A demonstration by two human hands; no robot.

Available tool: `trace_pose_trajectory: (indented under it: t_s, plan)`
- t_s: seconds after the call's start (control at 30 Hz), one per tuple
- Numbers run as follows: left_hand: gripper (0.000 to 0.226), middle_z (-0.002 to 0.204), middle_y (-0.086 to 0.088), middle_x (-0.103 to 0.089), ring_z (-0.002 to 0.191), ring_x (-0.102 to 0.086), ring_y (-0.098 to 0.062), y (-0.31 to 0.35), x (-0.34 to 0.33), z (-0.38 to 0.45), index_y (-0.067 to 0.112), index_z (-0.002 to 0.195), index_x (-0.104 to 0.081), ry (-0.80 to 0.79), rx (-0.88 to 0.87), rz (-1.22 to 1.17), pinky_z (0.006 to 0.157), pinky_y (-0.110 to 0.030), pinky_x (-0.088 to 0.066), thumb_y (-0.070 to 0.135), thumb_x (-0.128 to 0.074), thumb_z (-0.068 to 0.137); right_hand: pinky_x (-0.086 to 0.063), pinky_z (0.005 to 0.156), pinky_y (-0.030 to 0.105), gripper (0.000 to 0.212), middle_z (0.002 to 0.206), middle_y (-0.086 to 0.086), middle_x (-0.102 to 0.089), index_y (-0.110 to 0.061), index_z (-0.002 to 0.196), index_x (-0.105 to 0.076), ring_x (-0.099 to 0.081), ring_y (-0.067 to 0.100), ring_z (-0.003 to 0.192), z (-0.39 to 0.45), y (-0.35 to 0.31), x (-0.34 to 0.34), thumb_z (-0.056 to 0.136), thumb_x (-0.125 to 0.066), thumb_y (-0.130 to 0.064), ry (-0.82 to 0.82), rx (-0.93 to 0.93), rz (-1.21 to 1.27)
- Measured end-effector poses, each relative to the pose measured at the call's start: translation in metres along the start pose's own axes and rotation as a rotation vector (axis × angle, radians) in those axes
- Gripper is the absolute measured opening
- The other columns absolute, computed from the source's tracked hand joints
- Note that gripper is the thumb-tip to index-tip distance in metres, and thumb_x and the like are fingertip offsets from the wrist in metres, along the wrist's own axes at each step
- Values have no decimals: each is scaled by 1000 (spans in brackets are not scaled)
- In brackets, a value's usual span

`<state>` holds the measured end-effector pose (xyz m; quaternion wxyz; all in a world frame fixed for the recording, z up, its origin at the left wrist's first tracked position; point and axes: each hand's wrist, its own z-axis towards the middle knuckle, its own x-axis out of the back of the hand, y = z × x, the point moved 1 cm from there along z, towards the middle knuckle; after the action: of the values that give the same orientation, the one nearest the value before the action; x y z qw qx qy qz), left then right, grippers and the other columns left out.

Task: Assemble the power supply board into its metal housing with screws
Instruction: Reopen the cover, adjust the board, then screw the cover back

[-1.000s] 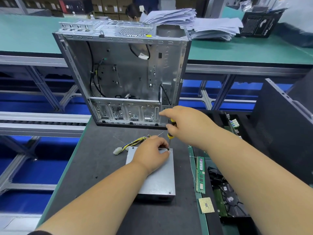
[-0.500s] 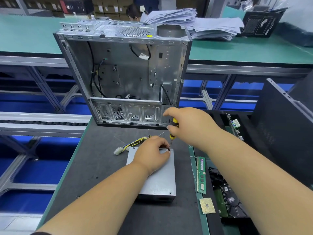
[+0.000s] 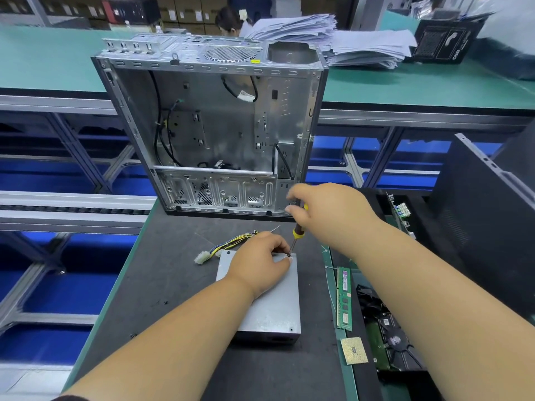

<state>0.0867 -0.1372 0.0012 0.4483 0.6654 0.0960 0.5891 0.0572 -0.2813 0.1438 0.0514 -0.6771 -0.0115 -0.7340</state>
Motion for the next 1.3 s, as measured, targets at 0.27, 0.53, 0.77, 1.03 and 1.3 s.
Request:
trace_pose_trajectory:
  t_s: [0.27, 0.53, 0.77, 1.03, 1.3]
  plan:
    - [9, 89, 12, -57, 90, -52, -9, -1, 0, 0, 31, 85, -62, -3, 3, -4, 82, -27, -44, 26, -69, 81, -36, 60, 32, 24, 91, -8, -51, -27, 112, -53, -53, 20, 83, -4, 1, -3, 89, -50, -33, -16, 5, 152]
    - [9, 89, 12, -58, 90, -53, -7, -1, -1, 1, 34, 83, -62, 2, 11, -6, 82, -27, -45, 28, -68, 79, -31, 56, 30, 32, 73, -7, -54, -27, 100, -54, -51, 20, 75, -1, -2, -7, 97, -41, -56, 22, -10, -69]
    - [11, 87, 12, -57, 89, -53, -10, -1, -1, 1, 33, 81, -60, 4, -4, 6, 81, -28, -44, 27, -69, 80, -47, 66, 36, 38, 102, -6, -49, -25, 127, -44, -54, 21, 82, -3, -6, -2, 90, -53, -22, 1, 82, 220]
    - [11, 90, 12, -57, 90, -54, -9, 0, 0, 0, 33, 84, -60, -6, -1, 7, 83, -26, -45, 27, -69, 81, -31, 54, 31, 36, 69, -6, -46, -23, 84, -47, -49, 21, 70, 1, -2, -11, 99, -37, -55, 26, -34, -27]
    - [10, 88, 13, -56, 90, -53, -9, 0, 0, 1, 32, 83, -60, -2, -4, 15, 80, -24, -42, 26, -68, 81, -44, 69, 33, 26, 100, -8, -58, -29, 119, -54, -56, 20, 89, -1, -1, -2, 93, -54, -33, -3, 55, 159]
